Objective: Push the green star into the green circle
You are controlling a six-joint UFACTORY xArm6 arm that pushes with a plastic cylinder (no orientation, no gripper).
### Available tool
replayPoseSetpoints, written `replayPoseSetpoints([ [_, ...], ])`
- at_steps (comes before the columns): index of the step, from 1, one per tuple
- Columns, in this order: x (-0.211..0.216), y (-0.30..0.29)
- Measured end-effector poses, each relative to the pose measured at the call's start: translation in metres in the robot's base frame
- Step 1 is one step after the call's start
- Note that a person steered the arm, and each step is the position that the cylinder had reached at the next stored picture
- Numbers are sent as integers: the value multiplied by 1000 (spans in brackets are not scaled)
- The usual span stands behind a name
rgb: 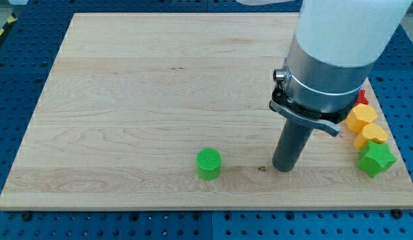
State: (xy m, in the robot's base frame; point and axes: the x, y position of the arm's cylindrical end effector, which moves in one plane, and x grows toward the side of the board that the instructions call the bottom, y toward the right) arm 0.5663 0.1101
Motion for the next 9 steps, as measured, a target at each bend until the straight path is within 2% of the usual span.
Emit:
replayPoseSetpoints([
  [5,46,25],
  [9,52,69],
])
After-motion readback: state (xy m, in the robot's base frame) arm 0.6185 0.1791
